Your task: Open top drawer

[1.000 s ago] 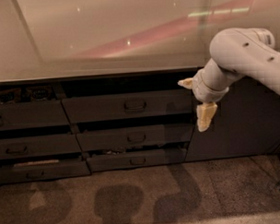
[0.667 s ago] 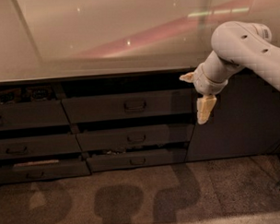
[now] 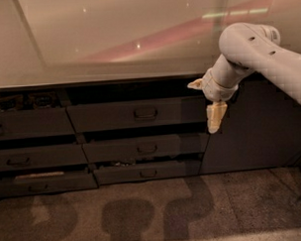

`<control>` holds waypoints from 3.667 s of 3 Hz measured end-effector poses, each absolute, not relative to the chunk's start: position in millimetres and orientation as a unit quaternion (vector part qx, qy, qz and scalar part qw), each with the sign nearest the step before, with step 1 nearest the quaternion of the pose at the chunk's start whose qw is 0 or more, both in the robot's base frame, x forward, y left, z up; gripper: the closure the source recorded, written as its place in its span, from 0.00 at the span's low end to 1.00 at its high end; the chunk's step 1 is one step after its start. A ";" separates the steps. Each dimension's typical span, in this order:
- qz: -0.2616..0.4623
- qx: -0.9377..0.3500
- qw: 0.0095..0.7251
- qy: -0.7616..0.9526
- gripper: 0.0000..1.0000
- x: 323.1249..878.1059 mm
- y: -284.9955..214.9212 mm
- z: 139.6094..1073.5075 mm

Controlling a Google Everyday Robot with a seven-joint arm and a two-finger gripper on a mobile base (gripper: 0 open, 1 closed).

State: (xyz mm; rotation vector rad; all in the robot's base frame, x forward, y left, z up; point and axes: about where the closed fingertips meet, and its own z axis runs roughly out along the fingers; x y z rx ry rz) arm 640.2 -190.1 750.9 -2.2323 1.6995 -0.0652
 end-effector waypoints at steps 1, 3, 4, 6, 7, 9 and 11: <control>-0.019 -0.811 0.151 0.565 0.00 641.2 -149.4 747.3; -0.013 -0.829 0.138 0.542 0.00 638.7 -124.4 741.9; -0.037 -0.839 0.137 0.525 0.00 635.6 -124.2 728.2; -0.041 -0.854 0.143 0.499 0.00 629.2 -121.5 707.6; -0.050 -0.833 0.162 0.526 0.00 630.2 -123.1 707.7; -0.087 -0.771 0.203 0.597 0.00 632.3 -127.1 708.2; -0.079 -0.766 0.198 0.606 0.00 643.1 -133.8 700.9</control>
Offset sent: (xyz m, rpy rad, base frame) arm -0.0048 0.0943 -0.0094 -0.0771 0.0437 0.2163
